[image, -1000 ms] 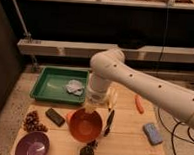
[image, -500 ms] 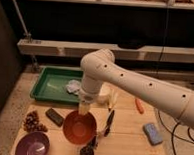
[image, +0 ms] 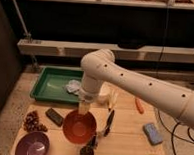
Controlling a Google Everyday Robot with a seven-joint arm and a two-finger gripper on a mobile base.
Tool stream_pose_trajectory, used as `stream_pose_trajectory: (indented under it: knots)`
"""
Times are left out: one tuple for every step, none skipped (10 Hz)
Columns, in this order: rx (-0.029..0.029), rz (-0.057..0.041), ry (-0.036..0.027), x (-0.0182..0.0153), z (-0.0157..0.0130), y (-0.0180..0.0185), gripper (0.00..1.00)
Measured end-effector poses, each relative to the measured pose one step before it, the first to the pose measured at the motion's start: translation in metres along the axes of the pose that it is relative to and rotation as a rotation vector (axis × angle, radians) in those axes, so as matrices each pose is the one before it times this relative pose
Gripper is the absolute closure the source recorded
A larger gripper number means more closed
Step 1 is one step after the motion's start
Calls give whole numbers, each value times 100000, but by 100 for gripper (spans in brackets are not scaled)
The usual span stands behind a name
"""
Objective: Stack bowls into tray
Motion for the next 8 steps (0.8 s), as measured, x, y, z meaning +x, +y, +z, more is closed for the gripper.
stream_pose_trajectory:
  knots:
    - [759, -1494, 244, 1017, 129, 223, 100]
    - [1654, -2306, -37, 1881, 409, 307, 100]
    - [1600, -1208, 614, 2071, 500, 420, 100]
    - [1874, -1260, 220, 1921, 513, 312, 100]
    - [2431, -1762, 276, 2559, 772, 450, 100]
    - [2938, -2121, -340, 2777, 966, 517, 100]
    - [2674, -1686, -757, 2182, 886, 385, 100]
    - [2538, -1379, -936, 1769, 942, 347, 100]
